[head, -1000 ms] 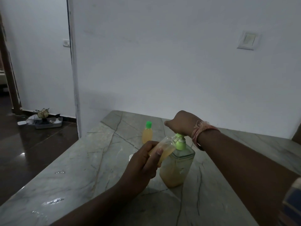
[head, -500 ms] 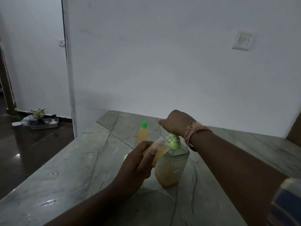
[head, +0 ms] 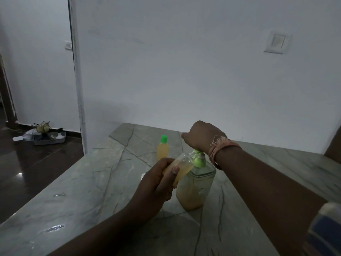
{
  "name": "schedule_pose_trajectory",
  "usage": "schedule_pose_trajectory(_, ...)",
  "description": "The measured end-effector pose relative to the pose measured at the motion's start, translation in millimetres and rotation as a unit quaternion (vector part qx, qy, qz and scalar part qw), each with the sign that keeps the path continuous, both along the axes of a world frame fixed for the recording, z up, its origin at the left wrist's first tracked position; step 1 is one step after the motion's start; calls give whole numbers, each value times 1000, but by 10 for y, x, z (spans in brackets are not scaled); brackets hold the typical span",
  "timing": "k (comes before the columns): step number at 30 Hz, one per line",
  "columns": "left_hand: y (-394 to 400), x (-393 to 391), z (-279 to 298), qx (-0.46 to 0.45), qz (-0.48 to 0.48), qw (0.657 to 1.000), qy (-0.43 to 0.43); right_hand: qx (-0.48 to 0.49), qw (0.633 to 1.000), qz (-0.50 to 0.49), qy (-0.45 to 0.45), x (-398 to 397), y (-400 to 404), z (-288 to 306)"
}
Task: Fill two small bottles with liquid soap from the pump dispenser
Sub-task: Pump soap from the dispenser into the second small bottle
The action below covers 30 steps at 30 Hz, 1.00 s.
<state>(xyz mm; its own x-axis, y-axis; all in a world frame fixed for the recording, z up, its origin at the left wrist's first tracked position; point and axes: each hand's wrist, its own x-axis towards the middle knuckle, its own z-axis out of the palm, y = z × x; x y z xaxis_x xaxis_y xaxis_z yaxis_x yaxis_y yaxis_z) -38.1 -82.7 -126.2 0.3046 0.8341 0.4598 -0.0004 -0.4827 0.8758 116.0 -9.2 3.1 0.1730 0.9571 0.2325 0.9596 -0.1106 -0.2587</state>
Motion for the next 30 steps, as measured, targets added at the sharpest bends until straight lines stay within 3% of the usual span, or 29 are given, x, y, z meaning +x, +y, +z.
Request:
schedule_pose_trajectory(4, 19, -3, -15, -3, 0, 1000, 5, 1, 999, -7, 50, 27, -16, -87)
schedule_pose_trajectory(12, -7, -6, -8, -4, -9, 1000, -4, -11, 1000, 19, 9, 18, -6, 11)
schedule_pose_trajectory(17, 33, -2, -30, 0, 8, 1000, 17, -1, 998, 4, 70, 53, 22, -100)
schedule_pose_trajectory(26, 9, -3, -29, -10, 3, 1000, 5, -9, 999, 26, 35, 35, 13, -3)
schedule_pose_trajectory(30, 37, -1, -36, -8, -3, 1000, 1, 7, 998, 13, 64, 58, 40, -92)
